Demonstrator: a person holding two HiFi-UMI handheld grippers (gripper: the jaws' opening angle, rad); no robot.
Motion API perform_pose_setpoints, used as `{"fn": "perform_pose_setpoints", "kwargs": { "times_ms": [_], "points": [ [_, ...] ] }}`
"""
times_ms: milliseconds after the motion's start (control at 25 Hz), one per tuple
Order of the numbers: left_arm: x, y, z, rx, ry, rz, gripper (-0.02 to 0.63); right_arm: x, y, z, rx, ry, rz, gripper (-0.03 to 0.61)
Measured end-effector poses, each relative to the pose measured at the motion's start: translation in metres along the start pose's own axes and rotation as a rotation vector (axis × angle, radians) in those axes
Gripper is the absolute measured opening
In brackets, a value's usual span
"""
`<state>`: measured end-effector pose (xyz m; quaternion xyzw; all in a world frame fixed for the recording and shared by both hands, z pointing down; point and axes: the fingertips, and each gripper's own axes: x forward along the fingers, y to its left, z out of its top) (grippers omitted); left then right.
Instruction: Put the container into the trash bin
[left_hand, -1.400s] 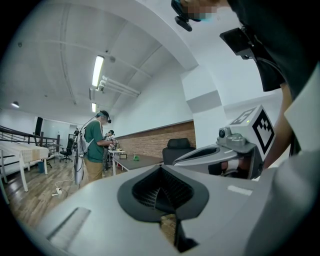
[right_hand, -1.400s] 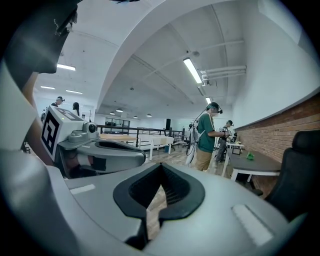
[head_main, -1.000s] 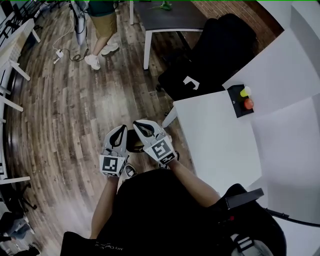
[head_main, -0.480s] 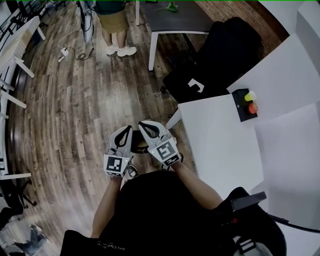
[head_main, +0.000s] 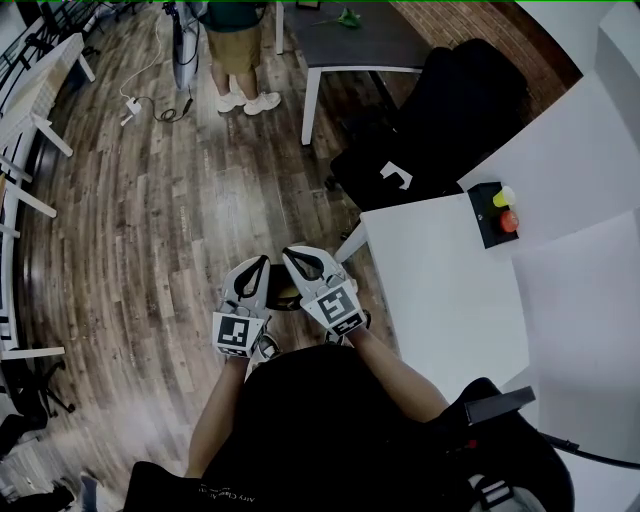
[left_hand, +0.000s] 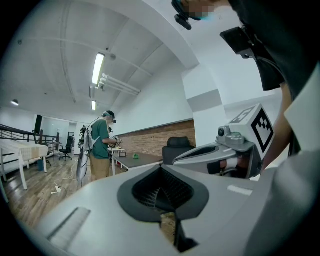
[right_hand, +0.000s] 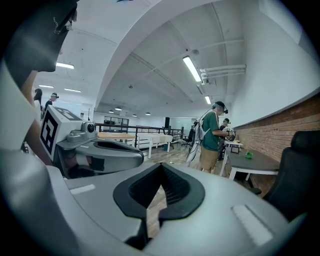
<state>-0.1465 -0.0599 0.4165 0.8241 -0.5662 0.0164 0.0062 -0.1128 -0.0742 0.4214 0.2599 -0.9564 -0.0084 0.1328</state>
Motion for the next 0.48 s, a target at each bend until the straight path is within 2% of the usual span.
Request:
{"fn": "perform_pose_setpoints", "kwargs": {
  "times_ms": [280, 480],
  "points": [
    [0.001, 0.002, -0.002, -0.006, -0.001, -0.004, -0.005, 0.003, -0.001, -0.002, -0.004, 0.009, -0.007, 0.012],
    [-0.021, 0.039, -0.008, -0.002, 0.015, 0.043, -0.005, 0.038, 0.026, 0.003, -0.028, -0.003, 0.045, 0.012]
  ]
}}
